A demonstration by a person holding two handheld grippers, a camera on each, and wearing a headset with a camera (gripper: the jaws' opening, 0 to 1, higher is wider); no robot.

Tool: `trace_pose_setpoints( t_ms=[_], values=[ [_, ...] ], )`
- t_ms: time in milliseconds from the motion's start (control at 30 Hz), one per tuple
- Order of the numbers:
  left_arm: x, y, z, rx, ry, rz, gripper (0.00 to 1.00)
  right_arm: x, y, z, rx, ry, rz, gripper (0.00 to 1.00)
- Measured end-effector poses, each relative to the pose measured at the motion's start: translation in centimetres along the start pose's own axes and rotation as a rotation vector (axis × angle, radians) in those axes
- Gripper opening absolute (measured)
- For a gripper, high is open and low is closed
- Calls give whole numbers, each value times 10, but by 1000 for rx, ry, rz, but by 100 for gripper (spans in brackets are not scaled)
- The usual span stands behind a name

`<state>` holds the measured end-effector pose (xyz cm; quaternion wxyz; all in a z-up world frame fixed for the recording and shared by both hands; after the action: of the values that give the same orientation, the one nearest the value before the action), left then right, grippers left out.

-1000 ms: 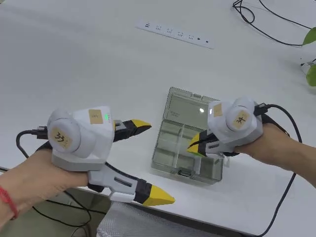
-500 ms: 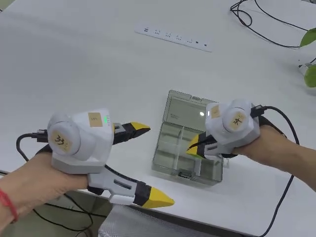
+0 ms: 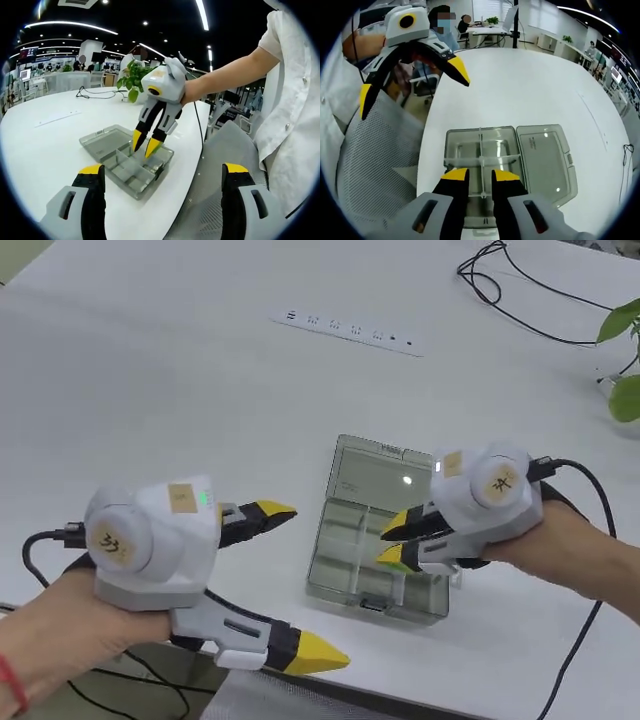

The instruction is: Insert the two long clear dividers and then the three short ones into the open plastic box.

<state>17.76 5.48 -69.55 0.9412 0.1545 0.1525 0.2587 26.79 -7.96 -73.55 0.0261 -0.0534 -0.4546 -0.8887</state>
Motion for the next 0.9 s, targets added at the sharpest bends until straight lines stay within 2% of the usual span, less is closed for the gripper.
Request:
trace_pose_setpoints(
  t_ms=[433, 900],
  values=[
    [2, 2, 1, -1, -6, 4, 100, 4, 29, -11, -62, -62, -46, 30],
    [3, 2, 4, 2, -11, 5, 100, 9, 58, -34, -69, -96, -72, 42]
  ],
)
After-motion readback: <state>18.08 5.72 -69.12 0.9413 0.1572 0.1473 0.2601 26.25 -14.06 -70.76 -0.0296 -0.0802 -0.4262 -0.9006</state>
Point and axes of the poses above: the centre of the closed fingertips' face, and the gripper's own axes: y roughly backward along the fingers, x roughly to its left, z roughly out of its top, the point moved 6 cm from there along y, roughly backward along the fingers, and after that the axes turned 5 degrees about z, right-handed, at the moved point
